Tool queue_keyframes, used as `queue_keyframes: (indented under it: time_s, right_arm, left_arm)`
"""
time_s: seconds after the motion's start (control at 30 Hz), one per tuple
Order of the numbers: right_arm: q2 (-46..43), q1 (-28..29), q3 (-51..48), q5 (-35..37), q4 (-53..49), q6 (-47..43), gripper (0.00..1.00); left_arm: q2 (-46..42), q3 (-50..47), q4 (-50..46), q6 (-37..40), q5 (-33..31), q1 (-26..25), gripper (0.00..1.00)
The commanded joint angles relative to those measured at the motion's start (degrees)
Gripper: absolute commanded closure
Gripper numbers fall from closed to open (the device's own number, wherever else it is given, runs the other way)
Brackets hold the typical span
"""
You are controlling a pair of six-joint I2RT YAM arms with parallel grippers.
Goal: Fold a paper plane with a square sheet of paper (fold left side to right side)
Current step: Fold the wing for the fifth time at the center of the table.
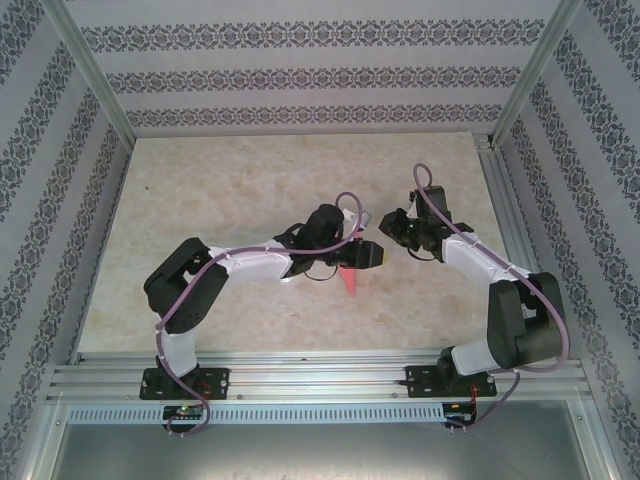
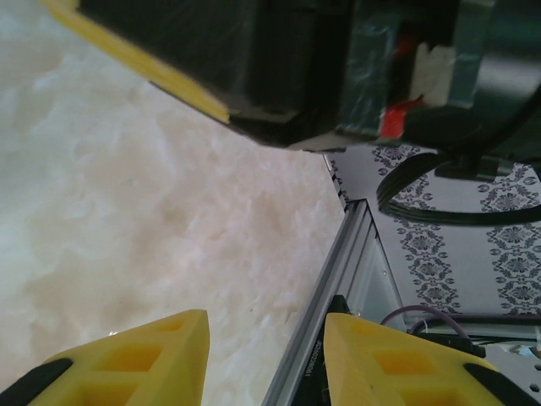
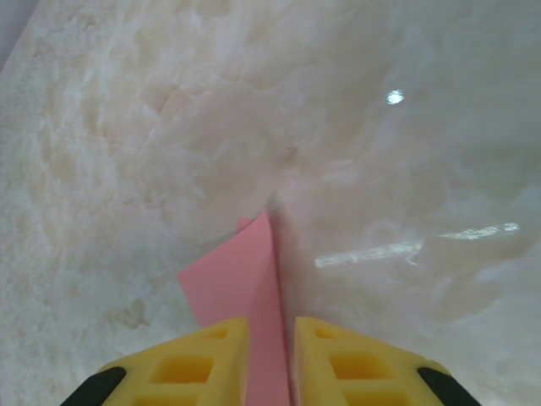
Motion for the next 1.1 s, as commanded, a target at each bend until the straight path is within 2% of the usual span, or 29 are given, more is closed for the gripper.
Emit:
queue_keyframes:
  time_s: [0.0,0.2,0.4,0.7,0.83,0.97,1.07]
  right_arm:
    - [-3.02,-2.21,-2.56,1.61,-2.98,-2.52,0.78]
    - [-5.60,-5.15,-3.89,2.22,-5.56,-4.27,0.78]
    - [-6.10,-5.56,-4.25,1.96,-6.33,-5.20,0.78]
    - [-4.46,-5.30,-4.51,-1.43,-4.31,-5.75,0.78]
    - [-2.78,-3.48,-4.22,-5.22,-1.40,-4.88,0.79]
    - [0.35,0.76,-3.89,-7.90,4.07,-0.51,0.81]
    - [2.72,3.84,-3.42,-7.24,7.53,2.68,0.82]
  left_arm:
    - [4.64,4.54,-5.77,0.16,-1.63,-0.88,0.59]
    - [7.28,6.99,-16.65,5.10,-7.49,-0.33,0.60]
    - [5.07,1.54,-14.14,4.21,-8.32,2.42,0.67]
    - [1.72,-4.66,-10.35,3.81,-8.41,3.94,0.74]
    - [2.05,-6.55,-7.30,3.44,-7.19,4.21,0.75]
    - [3.36,-7.58,-4.98,2.73,-6.32,4.34,0.76]
    - [3.82,-8.16,-4.16,2.65,-5.99,4.30,0.76]
